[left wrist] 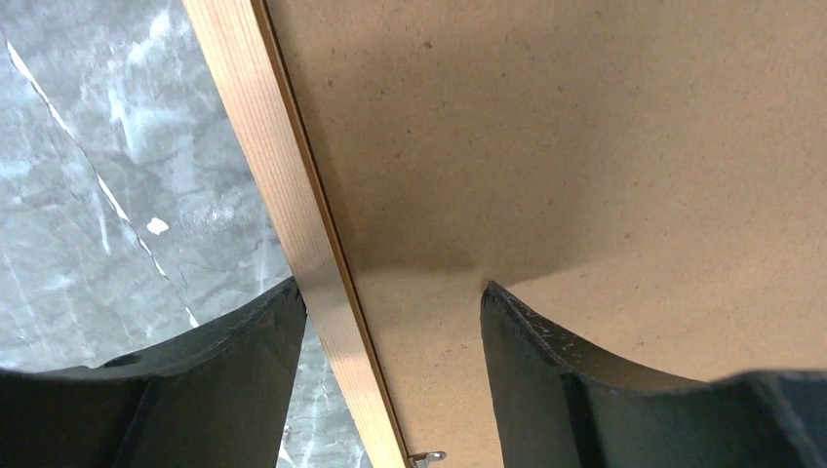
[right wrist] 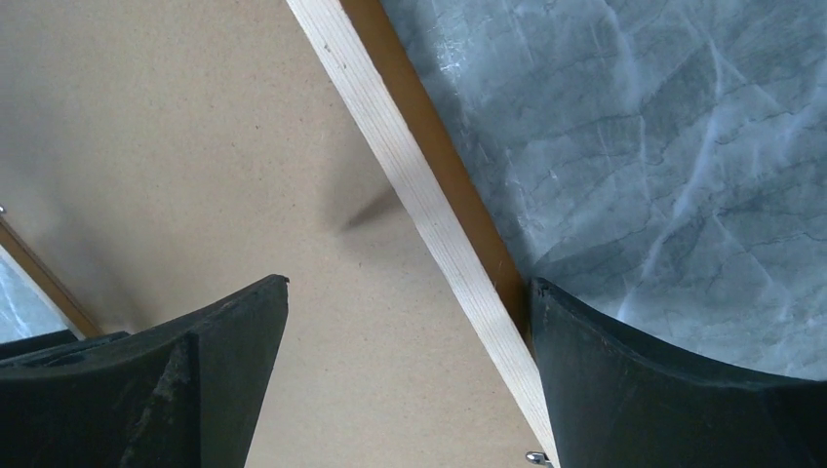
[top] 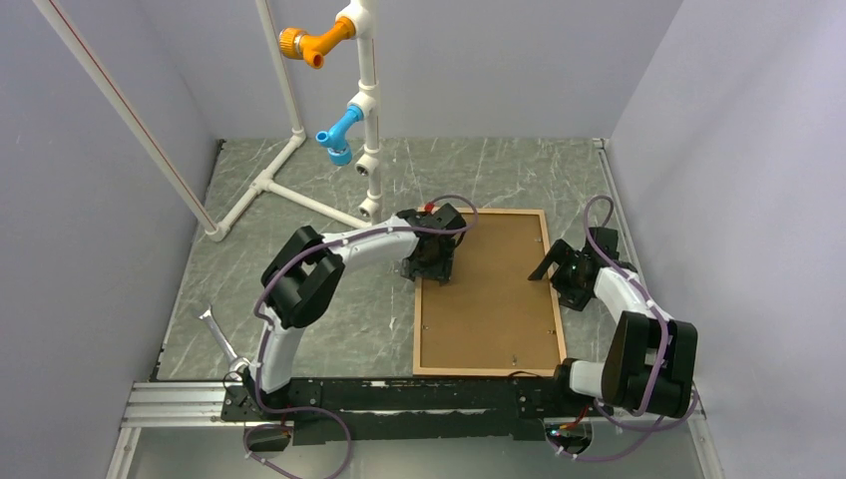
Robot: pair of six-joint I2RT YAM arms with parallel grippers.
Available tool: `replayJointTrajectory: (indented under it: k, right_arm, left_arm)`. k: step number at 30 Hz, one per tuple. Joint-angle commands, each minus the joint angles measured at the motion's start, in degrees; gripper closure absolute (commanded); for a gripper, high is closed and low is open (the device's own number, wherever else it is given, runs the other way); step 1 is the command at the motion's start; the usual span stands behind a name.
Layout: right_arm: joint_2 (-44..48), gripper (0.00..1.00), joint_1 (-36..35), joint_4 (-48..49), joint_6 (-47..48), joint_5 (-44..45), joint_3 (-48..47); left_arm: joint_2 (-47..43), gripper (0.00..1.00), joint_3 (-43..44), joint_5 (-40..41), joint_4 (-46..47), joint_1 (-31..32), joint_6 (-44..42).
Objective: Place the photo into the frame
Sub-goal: Adjust the photo frame at the center of the board.
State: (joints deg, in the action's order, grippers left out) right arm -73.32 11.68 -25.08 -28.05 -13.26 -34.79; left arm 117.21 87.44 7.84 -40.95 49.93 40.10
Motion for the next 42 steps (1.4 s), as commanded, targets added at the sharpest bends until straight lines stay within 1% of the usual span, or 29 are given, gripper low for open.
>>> replayJointTrajectory:
  k: [1,5,12,15,17,20,22,23,24,28,31,33,36,42]
  right_arm:
    - [2.80,0.06,0.27,0.62,-2.01,-5.12,2.25]
    - [4.06,0.06,0.27,0.71,-2.75,-7.47,3.31]
    - [6.43,0.06,0.29,1.41,-4.67,-11.72,5.74]
    - [8.94,0.07,0.27,1.72,-6.46,-13.98,7.52]
    - [11.50,0.07,0.27,1.87,-8.00,-15.45,8.88]
    - [15.57,0.07,0.26,1.21,-9.98,-17.07,10.23]
    - [18.24,0.07,0.23,0.42,-10.87,-17.70,10.61]
    - [19.30,0.06,0.19,-0.14,-10.96,-17.50,10.64]
    - [20.53,0.06,0.18,-0.80,-10.85,-16.98,10.62]
    - [21.72,0.06,0.16,-2.93,-9.14,-15.48,10.44]
    - [21.80,0.06,0.25,-3.26,-8.42,-15.21,10.84]
    - [21.89,0.06,0.21,-3.55,-8.03,-15.19,10.88]
    - [21.89,0.06,0.23,-4.06,-7.45,-15.74,10.67]
    - [22.50,0.06,0.18,-5.16,-6.55,-16.76,9.87]
  left_arm:
    - [4.19,0.32,9.85,-2.92,-1.69,0.28,-0.20]
    - [8.14,0.32,16.41,-4.19,-2.15,-0.84,-1.60]
    - [14.07,0.32,27.06,-8.66,-1.91,-5.78,-3.88]
    - [16.33,0.32,33.20,-10.19,-3.08,-6.87,-5.69]
    - [17.20,0.31,36.25,-9.78,-4.11,-7.13,-7.18]
    - [16.78,0.30,38.10,-8.21,-5.81,-7.49,-8.97]
    - [15.41,0.24,37.37,-7.09,-7.14,-7.44,-9.66]
    - [14.29,0.11,36.64,-5.31,-7.55,-7.43,-9.76]
    - [13.03,0.01,35.44,-4.78,-7.53,-7.26,-10.03]
    - [6.98,0.01,30.37,-2.30,-7.75,-5.21,-10.47]
    - [1.08,0.01,25.90,-0.80,-8.45,-2.06,-9.66]
    - [-3.39,0.01,21.15,0.83,-7.98,0.76,-8.33]
    - [-10.47,0.01,11.34,1.39,-8.20,4.11,-2.94]
    - [-24.94,0.04,-11.69,-1.17,-3.70,6.71,12.01]
